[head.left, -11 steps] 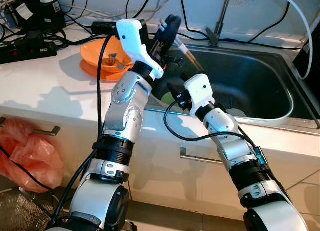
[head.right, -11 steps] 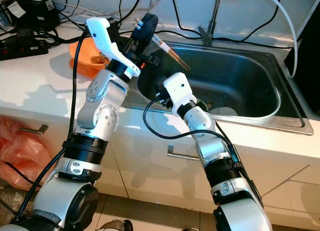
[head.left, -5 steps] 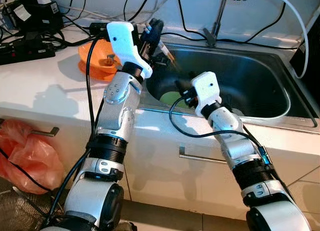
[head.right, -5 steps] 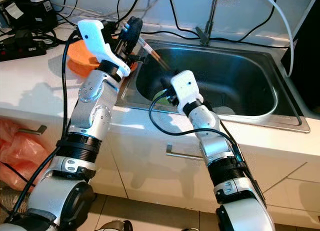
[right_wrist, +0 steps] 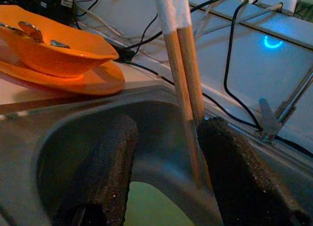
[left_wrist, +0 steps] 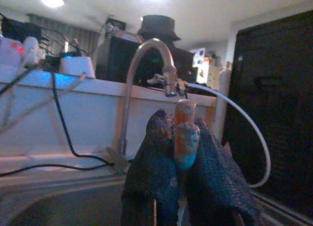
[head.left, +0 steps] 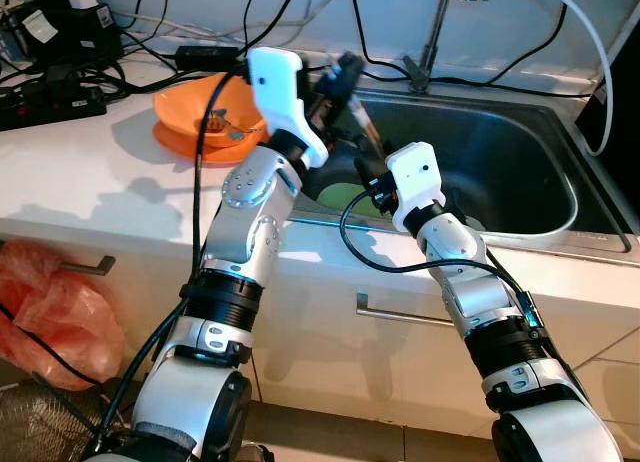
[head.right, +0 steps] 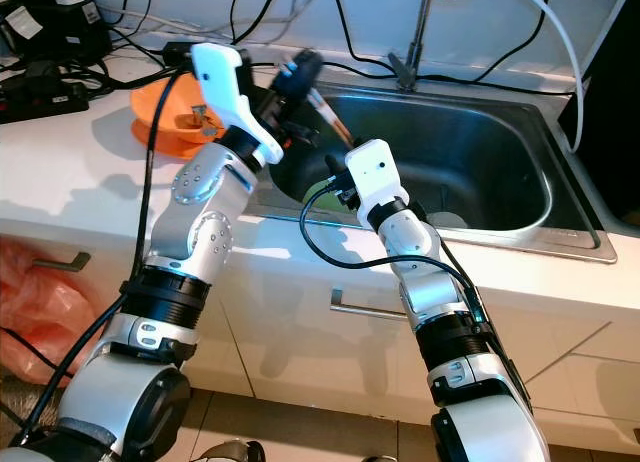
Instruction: Kitchen organization
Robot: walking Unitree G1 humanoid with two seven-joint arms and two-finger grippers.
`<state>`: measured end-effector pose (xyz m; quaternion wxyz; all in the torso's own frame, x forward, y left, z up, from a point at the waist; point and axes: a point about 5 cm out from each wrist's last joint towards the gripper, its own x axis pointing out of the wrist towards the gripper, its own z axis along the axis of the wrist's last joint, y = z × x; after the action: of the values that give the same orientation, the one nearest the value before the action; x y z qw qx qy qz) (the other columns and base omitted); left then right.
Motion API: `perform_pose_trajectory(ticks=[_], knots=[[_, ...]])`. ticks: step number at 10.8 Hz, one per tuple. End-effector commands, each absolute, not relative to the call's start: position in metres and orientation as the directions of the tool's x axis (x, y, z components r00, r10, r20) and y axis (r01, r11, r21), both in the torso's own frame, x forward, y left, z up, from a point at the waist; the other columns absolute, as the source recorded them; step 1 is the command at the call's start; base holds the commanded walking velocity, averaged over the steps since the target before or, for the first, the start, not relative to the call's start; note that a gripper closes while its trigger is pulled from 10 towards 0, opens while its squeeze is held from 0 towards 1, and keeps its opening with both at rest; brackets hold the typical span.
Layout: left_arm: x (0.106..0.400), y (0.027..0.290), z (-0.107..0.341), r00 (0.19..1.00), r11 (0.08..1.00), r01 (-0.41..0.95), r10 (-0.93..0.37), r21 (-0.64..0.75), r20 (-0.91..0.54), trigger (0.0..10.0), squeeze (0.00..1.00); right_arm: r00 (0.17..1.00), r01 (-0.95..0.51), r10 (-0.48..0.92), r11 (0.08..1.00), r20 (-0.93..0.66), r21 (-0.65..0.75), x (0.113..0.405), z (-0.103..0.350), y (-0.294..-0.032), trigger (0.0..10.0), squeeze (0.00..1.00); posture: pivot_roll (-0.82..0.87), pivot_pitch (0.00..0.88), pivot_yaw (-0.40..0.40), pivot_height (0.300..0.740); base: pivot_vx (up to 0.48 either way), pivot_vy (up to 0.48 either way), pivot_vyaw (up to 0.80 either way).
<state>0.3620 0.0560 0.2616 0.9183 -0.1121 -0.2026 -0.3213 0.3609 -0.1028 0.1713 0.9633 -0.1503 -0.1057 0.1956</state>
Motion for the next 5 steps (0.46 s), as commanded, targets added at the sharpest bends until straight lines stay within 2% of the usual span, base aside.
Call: perform_pose_trajectory(ticks=[1, 5], knots=[[0.359, 0.053, 0.263, 0.695, 0.753, 0.655, -0.568, -0.061, 0.441, 10.0, 0.00, 0.905, -0.330, 0.396, 0.884, 0.156, -0.330, 0.364, 0.177, -0.104, 10.0, 0.00, 0.01, 0.026, -0.011, 0.740, 0.000, 0.000, 0.00], [0.355, 0.047, 0.258, 0.671, 0.720, 0.693, -0.624, -0.039, 0.400, 10.0, 0.00, 0.933, -0.248, 0.315, 0.914, 0.177, -0.321, 0.369, 0.181, -0.115, 10.0, 0.00, 0.01, 0.025, -0.014, 0.740, 0.000, 0.000, 0.00]])
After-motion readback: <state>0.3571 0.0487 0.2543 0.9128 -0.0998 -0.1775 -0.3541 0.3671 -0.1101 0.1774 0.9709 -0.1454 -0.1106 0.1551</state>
